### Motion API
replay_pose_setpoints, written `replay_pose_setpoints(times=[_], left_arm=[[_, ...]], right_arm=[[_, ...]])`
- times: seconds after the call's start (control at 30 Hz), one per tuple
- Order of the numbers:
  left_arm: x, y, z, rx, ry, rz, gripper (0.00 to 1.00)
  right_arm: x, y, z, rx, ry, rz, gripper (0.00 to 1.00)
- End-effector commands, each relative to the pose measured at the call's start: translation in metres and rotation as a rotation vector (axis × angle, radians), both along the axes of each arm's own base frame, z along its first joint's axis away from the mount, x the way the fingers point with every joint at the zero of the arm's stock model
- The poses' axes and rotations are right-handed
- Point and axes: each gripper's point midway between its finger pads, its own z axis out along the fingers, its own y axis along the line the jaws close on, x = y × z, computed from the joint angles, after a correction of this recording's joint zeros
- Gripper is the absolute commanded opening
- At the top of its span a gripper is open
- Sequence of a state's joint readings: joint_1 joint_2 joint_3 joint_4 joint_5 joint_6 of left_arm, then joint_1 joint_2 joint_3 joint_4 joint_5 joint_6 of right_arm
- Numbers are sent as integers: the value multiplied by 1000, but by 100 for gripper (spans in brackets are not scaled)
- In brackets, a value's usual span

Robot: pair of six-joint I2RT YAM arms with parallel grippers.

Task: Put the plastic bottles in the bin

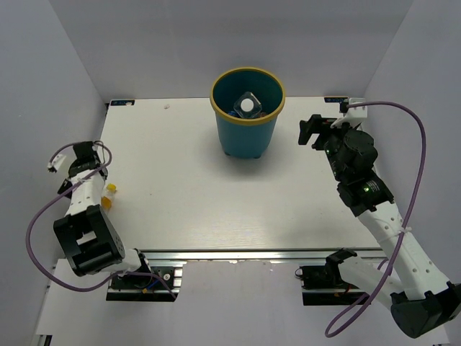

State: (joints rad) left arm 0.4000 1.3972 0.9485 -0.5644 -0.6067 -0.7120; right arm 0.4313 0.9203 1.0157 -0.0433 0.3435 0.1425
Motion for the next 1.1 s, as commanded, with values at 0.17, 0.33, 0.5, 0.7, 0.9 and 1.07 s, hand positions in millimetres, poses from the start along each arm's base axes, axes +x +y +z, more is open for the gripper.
replay_pose_setpoints(times=[0.17,0.33,0.5,0.7,0.9,1.07], left_arm=[[-2,11,-29,-86,-83,22,98],[2,-3,-46,-133,-121,-49,98],[16,-37,-44,-218,-280,-191,98],[25,-58,-44,-249,-399,-298,98],[29,-72,-67,-296,-393,-343,98],[37,-81,-72,-305,-358,-380,91]], right_arm=[[-3,7,-1,62,15,34,89],[0,15,-7,67,37,67,89],[1,19,-11,64,48,81,89],[-1,17,-15,47,51,81,89],[-5,14,-17,48,45,76,89],[-8,9,-18,44,40,60,89]])
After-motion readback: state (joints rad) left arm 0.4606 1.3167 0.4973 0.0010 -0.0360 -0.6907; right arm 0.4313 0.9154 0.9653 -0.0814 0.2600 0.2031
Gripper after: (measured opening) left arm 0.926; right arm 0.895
